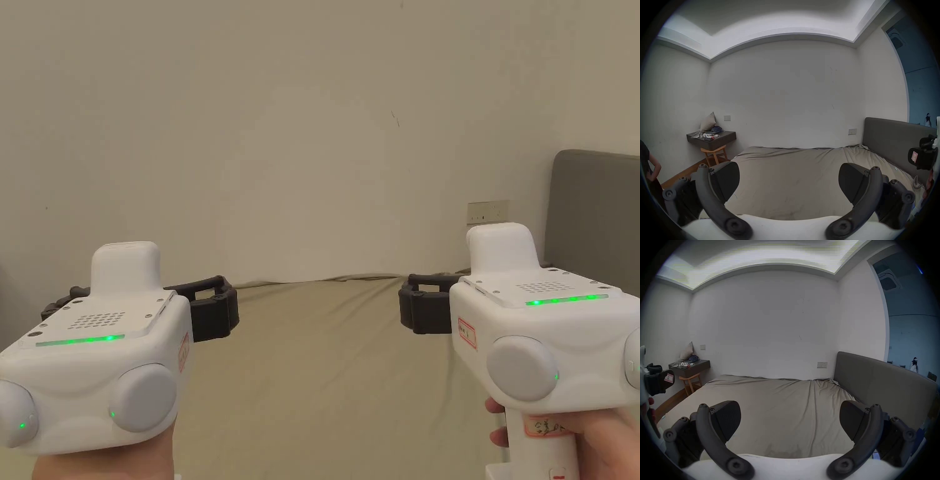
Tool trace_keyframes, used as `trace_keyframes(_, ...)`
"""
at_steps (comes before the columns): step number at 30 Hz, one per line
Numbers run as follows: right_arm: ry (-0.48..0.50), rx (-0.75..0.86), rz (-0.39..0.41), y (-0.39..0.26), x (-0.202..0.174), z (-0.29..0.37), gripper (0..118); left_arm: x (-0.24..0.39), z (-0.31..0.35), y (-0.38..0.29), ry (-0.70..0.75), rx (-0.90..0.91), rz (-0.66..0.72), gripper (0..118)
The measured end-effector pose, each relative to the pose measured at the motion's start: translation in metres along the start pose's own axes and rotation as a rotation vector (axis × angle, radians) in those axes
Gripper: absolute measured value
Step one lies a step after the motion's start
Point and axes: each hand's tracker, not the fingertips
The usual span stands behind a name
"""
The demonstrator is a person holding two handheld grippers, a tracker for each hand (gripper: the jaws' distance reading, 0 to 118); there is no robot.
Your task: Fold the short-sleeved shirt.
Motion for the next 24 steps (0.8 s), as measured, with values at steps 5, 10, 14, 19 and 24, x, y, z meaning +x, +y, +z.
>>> trace_keyframes(5,-0.050,0.015,-0.016,0.003,-0.002,-0.003,118,0.000,-0.002,-0.002,-0.012,-0.010,0.013,118)
trace_keyframes(10,-0.059,0.015,-0.031,0.003,0.001,-0.002,118,-0.001,-0.002,-0.002,-0.009,-0.010,0.006,118)
trace_keyframes(14,-0.087,0.027,0.036,0.002,-0.008,-0.002,118,-0.002,-0.003,-0.002,-0.011,-0.018,0.012,118)
trace_keyframes(19,-0.064,0.005,0.029,0.001,-0.009,-0.003,118,0.000,0.001,-0.005,0.010,-0.010,0.003,118)
trace_keyframes(24,-0.062,-0.005,0.040,0.001,-0.011,-0.003,118,0.001,-0.001,-0.006,0.003,-0.023,-0.013,118)
